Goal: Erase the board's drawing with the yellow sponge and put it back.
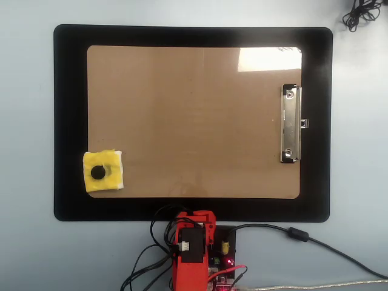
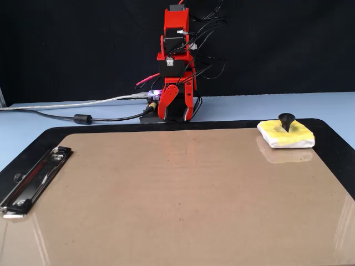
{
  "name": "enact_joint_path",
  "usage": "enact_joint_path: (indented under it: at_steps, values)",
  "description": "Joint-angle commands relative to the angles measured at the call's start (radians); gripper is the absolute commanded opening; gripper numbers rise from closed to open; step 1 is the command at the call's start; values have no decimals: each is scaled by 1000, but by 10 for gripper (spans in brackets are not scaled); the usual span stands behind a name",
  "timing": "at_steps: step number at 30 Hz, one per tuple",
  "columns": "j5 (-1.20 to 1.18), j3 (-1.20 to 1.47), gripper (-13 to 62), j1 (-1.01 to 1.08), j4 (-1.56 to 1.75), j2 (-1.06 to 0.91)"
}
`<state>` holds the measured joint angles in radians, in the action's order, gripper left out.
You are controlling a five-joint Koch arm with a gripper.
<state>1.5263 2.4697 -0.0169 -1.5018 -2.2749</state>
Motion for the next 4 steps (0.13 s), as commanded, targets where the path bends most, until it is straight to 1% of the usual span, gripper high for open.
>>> enact_joint_path:
  at_steps: [1,4]
  values:
    - [5,-8,345,-2,-74,-75]
    - [5,-8,345,-3,-74,-75]
